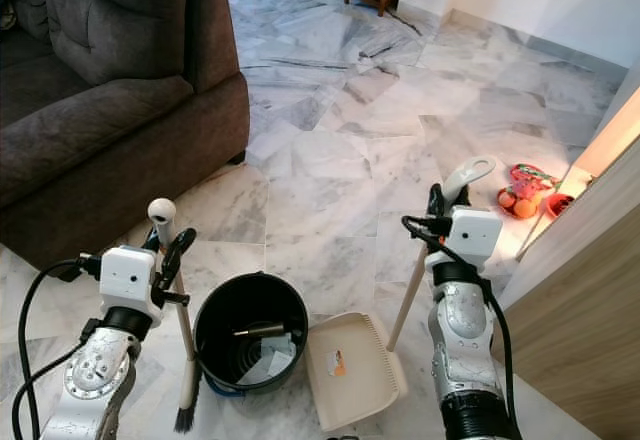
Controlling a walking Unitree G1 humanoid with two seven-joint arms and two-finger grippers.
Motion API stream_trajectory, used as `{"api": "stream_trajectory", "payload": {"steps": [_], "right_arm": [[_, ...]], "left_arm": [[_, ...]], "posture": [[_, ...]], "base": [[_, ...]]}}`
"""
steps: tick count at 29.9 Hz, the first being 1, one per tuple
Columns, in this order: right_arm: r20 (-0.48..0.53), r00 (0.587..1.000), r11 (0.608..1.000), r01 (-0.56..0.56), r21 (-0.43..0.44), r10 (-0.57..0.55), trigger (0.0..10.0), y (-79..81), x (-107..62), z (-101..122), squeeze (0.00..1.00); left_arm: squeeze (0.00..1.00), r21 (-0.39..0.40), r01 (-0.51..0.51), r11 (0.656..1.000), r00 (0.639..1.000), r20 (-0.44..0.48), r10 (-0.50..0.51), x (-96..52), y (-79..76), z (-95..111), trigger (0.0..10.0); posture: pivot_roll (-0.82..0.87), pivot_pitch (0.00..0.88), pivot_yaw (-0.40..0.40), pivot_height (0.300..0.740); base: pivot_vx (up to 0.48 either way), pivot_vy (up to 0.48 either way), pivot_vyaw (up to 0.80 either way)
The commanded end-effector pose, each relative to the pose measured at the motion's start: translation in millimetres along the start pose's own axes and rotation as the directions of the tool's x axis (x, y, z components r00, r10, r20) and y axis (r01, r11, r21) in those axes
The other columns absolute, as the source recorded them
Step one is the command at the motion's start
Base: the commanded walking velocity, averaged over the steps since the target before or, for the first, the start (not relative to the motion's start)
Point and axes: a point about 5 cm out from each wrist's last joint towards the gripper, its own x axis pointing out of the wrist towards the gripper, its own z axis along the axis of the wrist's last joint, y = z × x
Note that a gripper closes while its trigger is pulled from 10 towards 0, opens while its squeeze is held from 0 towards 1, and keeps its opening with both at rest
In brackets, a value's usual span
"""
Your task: Sweep floor
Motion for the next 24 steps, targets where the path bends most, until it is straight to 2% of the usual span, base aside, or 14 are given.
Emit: {"api": "stream_trajectory", "payload": {"steps": [1, 9, 24], "right_arm": [[0.03, 1.0, 1.0, 0.003, 0.014, -0.004, 10.0, 0.3, 2.9, 4.5, 0.0], [0.032, 0.999, 1.0, 0.001, 0.015, -0.001, 10.0, 1.3, 3.5, 4.7, 0.0], [0.028, 1.0, 1.0, -0.002, 0.019, 0.002, 10.0, 2.2, 3.2, 4.0, 0.0]], "left_arm": [[0.0, -0.006, 0.018, 1.0, 0.999, 0.039, -0.018, 0.2, -3.8, 6.1, 10.0], [0.0, -0.005, 0.019, 1.0, 0.999, 0.042, -0.019, 0.2, -3.6, 6.1, 10.0], [0.0, -0.001, 0.019, 1.0, 0.999, 0.046, -0.019, 0.5, -2.6, 7.0, 10.0]], "posture": [[0.08, 0.114, -0.033, 0.74], [0.08, 0.106, -0.031, 0.74], [0.08, 0.109, -0.03, 0.74]], "base": [[0.0, 0.0, 0.0], [0.0, 0.0, 0.0], [-0.291, 0.0, 0.0]]}}
